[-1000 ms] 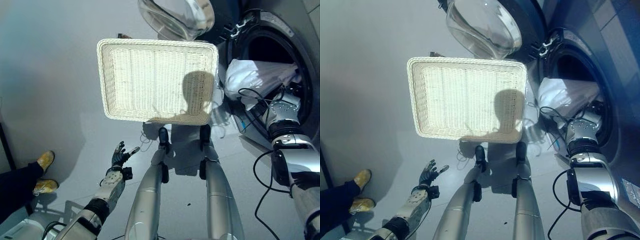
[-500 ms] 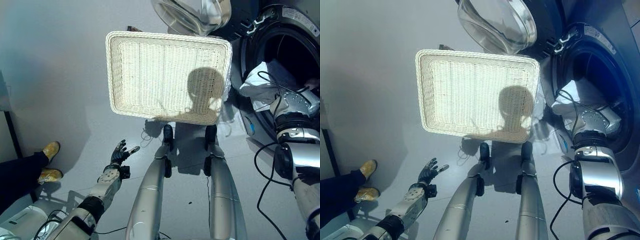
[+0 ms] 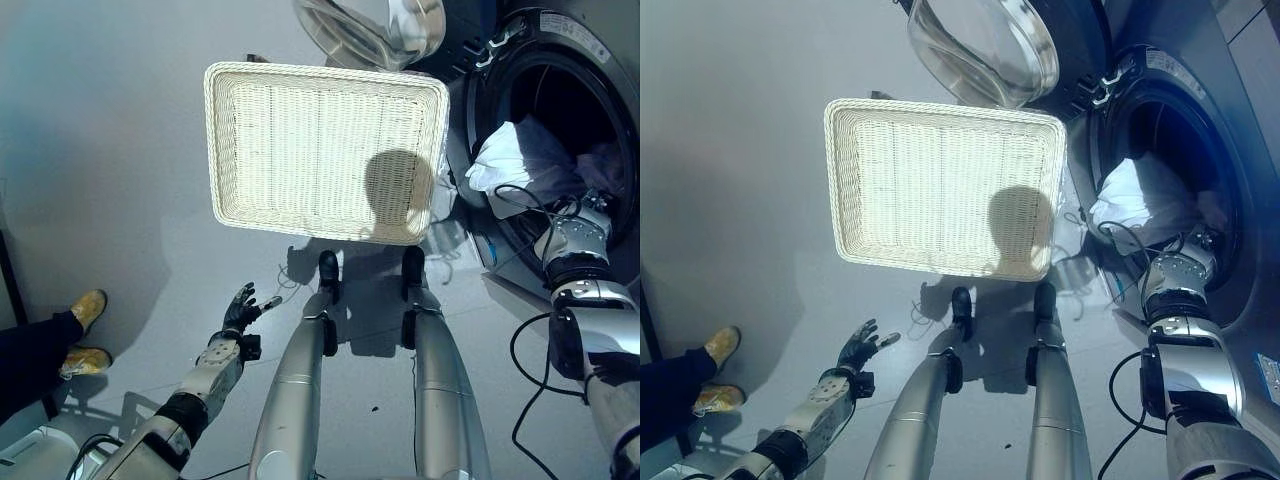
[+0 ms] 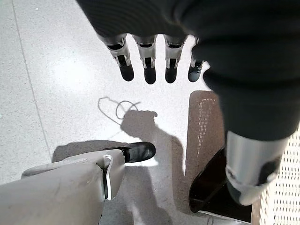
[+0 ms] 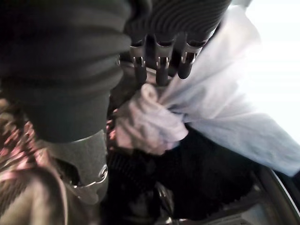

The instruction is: Put the clothes into the washing machine.

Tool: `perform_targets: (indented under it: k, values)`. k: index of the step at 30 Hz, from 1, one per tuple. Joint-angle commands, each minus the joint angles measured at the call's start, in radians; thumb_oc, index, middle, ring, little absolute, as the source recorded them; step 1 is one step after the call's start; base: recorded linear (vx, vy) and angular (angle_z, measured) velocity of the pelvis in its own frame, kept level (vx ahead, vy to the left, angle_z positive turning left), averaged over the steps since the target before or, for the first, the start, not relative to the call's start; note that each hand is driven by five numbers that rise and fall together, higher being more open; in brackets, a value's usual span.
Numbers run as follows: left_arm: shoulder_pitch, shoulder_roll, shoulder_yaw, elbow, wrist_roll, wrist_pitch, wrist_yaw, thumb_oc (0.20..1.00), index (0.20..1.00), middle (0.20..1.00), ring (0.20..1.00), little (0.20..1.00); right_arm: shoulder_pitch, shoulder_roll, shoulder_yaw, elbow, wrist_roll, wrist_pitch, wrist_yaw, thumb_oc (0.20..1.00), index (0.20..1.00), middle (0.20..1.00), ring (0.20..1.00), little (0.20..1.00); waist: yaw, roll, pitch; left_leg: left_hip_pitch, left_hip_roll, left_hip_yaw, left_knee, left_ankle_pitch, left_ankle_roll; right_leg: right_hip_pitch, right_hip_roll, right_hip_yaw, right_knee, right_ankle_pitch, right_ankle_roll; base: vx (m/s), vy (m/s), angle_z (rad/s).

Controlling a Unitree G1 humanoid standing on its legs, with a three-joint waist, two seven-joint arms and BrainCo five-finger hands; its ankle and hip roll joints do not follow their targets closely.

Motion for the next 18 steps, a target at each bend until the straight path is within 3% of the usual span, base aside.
perform_targets:
  k: [1, 2, 4, 6, 10, 14, 15, 18]
  values:
    - [0.019, -0.022, 0.016, 0.035, -0.001, -0.028, 0.007, 1.0, 1.0, 1.0, 1.0, 1.0, 0.031, -0.127, 0.056, 0.026, -0.025, 0.08, 0.145, 1.0, 1.0, 1.0, 1.0, 1.0, -0.001, 0.082, -0.019, 0.0, -0.044, 0.018, -0.006, -0.033, 0.005, 0.018, 0.089, -0.089, 0.087, -0.143, -0.027, -0.04, 0.035, -0.05]
    - [0.019, -0.022, 0.016, 0.035, -0.001, -0.028, 0.007, 1.0, 1.0, 1.0, 1.0, 1.0, 0.031, -0.127, 0.056, 0.026, -0.025, 0.08, 0.145, 1.0, 1.0, 1.0, 1.0, 1.0, -0.001, 0.082, -0.019, 0.0, -0.044, 0.018, -0.006, -0.033, 0.005, 0.018, 0.089, -0.089, 0.087, -0.143, -0.027, -0.04, 0.054, -0.05]
    - [0.026, -0.036, 0.02, 0.038, 0.0, -0.043, 0.006, 1.0, 1.0, 1.0, 1.0, 1.0, 0.073, -0.1, 0.033, 0.001, 0.043, 0.057, 0.272, 1.0, 1.0, 1.0, 1.0, 1.0, -0.007, 0.078, -0.019, 0.009, -0.046, 0.02, -0.018, -0.032, 0.004, 0.026, 0.09, -0.088, 0.075, -0.138, -0.023, -0.03, 0.07, -0.04]
    - [0.027, -0.043, 0.021, 0.041, 0.0, -0.048, 0.008, 1.0, 1.0, 1.0, 1.0, 1.0, 0.1, -0.076, 0.022, -0.023, 0.052, 0.054, 0.315, 1.0, 1.0, 1.0, 1.0, 1.0, -0.011, 0.076, -0.019, 0.014, -0.048, 0.022, -0.023, -0.032, 0.004, 0.03, 0.092, -0.086, 0.069, -0.135, -0.021, -0.02, 0.073, -0.02]
    - [0.024, -0.08, 0.033, 0.047, 0.006, -0.054, 0.02, 1.0, 1.0, 1.0, 1.0, 1.0, 0.171, 0.021, 0.034, -0.095, -0.022, 0.072, 0.412, 1.0, 1.0, 1.0, 1.0, 1.0, -0.021, 0.069, -0.019, 0.031, -0.054, 0.03, -0.042, -0.03, 0.007, 0.045, 0.095, -0.08, 0.039, -0.119, -0.017, -0.05, 0.102, -0.01]
    - [0.033, -0.096, 0.053, 0.047, 0.011, -0.05, 0.008, 1.0, 1.0, 1.0, 1.0, 1.0, 0.249, 0.083, 0.065, -0.122, -0.173, 0.084, 0.43, 1.0, 1.0, 1.0, 1.0, 1.0, -0.028, 0.056, -0.019, 0.05, -0.058, 0.037, -0.049, -0.034, 0.011, 0.067, 0.094, -0.08, 0.017, -0.107, -0.014, -0.05, 0.103, -0.01]
    - [0.043, -0.106, 0.072, 0.054, 0.01, -0.057, -0.028, 1.0, 1.0, 1.0, 1.0, 1.0, 0.31, 0.12, 0.092, -0.128, -0.314, 0.09, 0.442, 1.0, 1.0, 1.0, 1.0, 1.0, -0.035, 0.045, -0.019, 0.069, -0.062, 0.041, -0.046, -0.042, 0.015, 0.089, 0.093, -0.079, 0.006, -0.1, -0.015, -0.08, 0.175, 0.0]
    - [0.058, -0.11, 0.102, 0.064, 0.039, -0.071, -0.067, 1.0, 1.0, 1.0, 1.0, 1.0, 0.391, 0.154, 0.138, -0.107, -0.497, 0.122, 0.474, 1.0, 1.0, 1.0, 1.0, 1.0, -0.042, 0.026, -0.019, 0.107, -0.065, 0.048, -0.036, -0.058, 0.023, 0.133, 0.087, -0.077, -0.015, -0.091, -0.013, -0.07, 0.167, 0.01]
